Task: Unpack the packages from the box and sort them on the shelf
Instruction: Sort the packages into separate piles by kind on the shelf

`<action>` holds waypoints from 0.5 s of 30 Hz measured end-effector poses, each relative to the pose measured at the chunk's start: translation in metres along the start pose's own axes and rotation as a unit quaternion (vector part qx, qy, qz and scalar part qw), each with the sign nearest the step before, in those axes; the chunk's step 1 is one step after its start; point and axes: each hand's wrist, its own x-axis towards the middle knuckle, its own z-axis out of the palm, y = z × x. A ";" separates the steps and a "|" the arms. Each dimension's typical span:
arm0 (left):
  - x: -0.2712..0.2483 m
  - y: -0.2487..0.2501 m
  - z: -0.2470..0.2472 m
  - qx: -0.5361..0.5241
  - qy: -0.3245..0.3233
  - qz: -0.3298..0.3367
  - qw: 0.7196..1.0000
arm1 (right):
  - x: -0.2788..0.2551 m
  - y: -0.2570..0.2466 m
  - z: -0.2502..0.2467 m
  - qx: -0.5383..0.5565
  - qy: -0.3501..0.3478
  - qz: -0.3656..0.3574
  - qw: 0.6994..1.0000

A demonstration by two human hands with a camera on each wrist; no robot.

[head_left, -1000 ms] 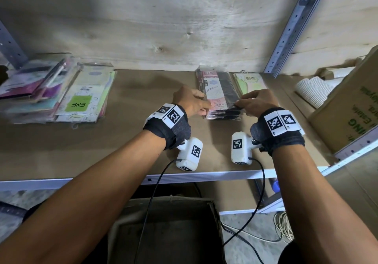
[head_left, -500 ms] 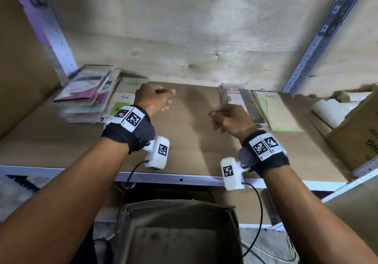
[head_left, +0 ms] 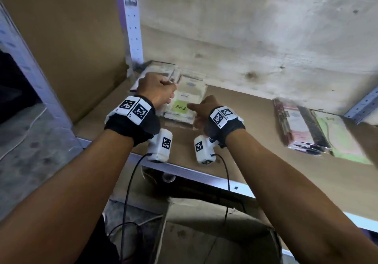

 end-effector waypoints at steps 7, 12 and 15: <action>0.001 0.000 -0.002 0.031 -0.020 -0.007 0.999 | 0.015 -0.003 0.002 -0.114 0.005 0.020 0.993; -0.008 0.005 -0.001 0.101 -0.021 0.020 0.994 | 0.010 0.011 -0.014 -0.202 -0.038 -0.010 0.979; -0.013 0.007 -0.003 0.169 -0.080 0.039 0.982 | 0.007 0.017 -0.024 -0.037 -0.033 0.023 0.999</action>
